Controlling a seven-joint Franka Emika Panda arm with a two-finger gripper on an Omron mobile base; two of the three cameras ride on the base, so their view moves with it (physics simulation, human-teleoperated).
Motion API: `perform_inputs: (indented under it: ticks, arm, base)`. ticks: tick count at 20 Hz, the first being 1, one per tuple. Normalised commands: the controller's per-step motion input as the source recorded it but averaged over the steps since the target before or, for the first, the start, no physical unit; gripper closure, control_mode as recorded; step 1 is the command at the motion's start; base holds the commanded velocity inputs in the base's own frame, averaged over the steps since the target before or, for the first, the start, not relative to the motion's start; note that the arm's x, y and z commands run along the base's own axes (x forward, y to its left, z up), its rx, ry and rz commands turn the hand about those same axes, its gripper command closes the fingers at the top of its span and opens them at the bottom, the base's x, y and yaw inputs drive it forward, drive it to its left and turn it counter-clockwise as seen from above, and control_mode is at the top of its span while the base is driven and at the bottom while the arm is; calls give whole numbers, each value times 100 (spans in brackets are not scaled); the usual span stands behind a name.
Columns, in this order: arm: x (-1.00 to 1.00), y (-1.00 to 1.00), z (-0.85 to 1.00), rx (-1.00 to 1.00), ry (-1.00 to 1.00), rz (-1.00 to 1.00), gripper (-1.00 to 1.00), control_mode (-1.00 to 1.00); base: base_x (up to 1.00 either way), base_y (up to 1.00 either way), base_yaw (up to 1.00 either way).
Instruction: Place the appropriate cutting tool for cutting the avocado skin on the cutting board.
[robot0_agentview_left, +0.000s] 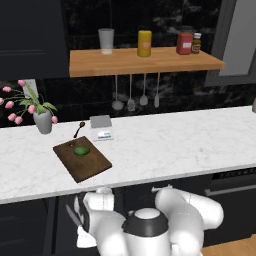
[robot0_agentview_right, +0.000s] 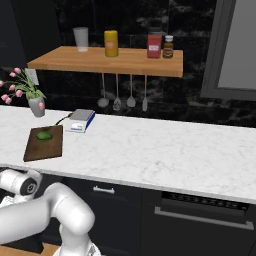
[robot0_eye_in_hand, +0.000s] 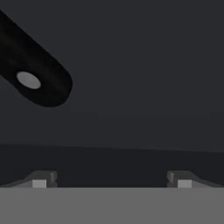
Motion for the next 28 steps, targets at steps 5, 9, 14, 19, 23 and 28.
perform_inputs:
  ticks: [5,9,14,19,23,28]
  arm:
    - [-36,-6,5,0,11,0,-100,-100]
    - [27,1,37,0,0,0,-100,-100]
    - [41,23,28,0,-9,0,-100,-100]
    - [5,30,1,-3,-32,0,-100,-100]
    - [1,11,0,-1,-36,0,-100,-100]
    - [14,5,0,0,-27,0,-100,-100]
  base:
    - [0,0,0]
    - [0,0,0]
    - [0,0,0]
    - [0,0,0]
    - [0,0,0]
    - [0,0,0]
